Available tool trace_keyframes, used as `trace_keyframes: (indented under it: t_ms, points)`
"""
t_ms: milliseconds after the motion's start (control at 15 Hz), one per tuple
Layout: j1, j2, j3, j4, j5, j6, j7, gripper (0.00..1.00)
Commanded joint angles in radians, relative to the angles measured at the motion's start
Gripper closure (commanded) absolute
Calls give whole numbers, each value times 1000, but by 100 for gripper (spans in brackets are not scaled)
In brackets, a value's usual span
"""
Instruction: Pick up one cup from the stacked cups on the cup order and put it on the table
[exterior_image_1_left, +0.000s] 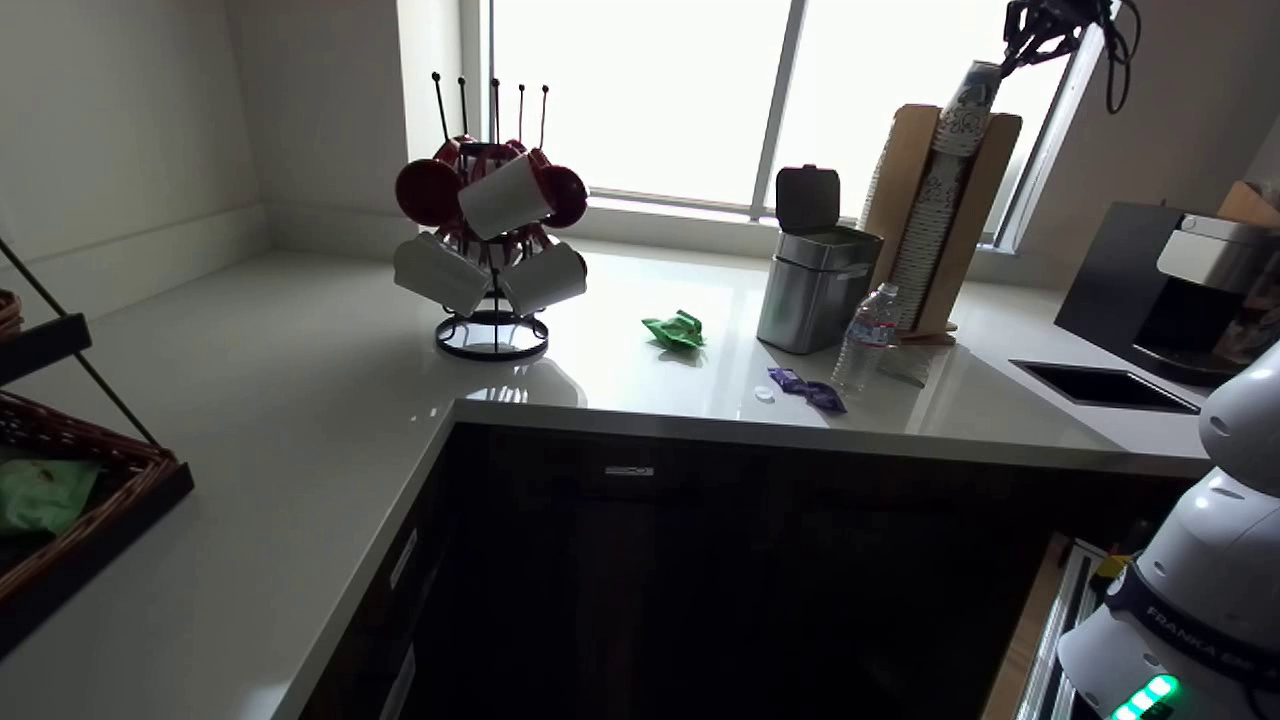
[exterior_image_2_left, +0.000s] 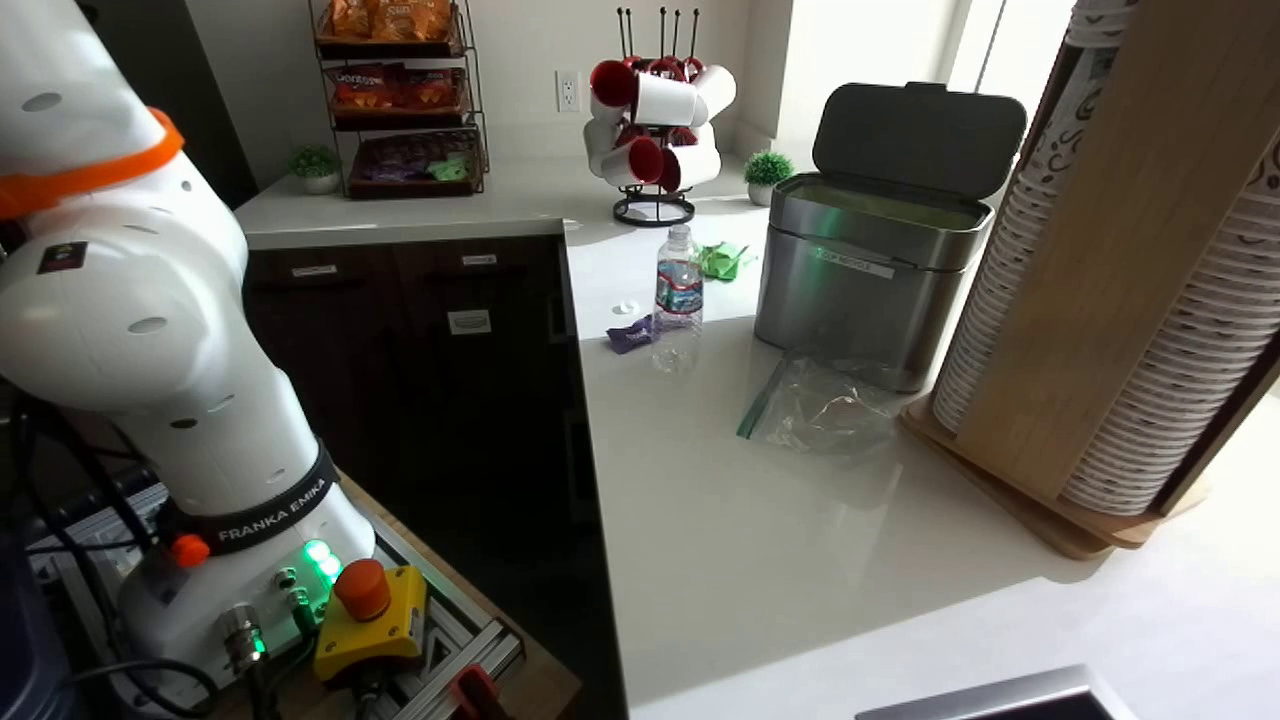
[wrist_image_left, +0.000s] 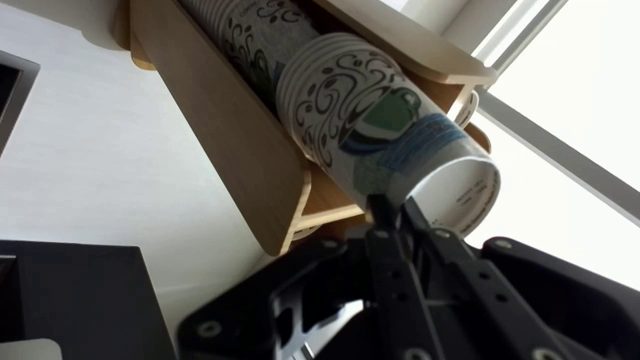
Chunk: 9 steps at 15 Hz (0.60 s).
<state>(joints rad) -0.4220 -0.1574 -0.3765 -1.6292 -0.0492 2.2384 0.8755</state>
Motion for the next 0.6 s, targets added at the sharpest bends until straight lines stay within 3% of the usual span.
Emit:
trace_keyframes:
  t_ms: [0,533]
  points:
    - [2,-28,-3,6,16,-47,-38,98]
    - [-10,-28,-16,26,13,-83,-67,98]
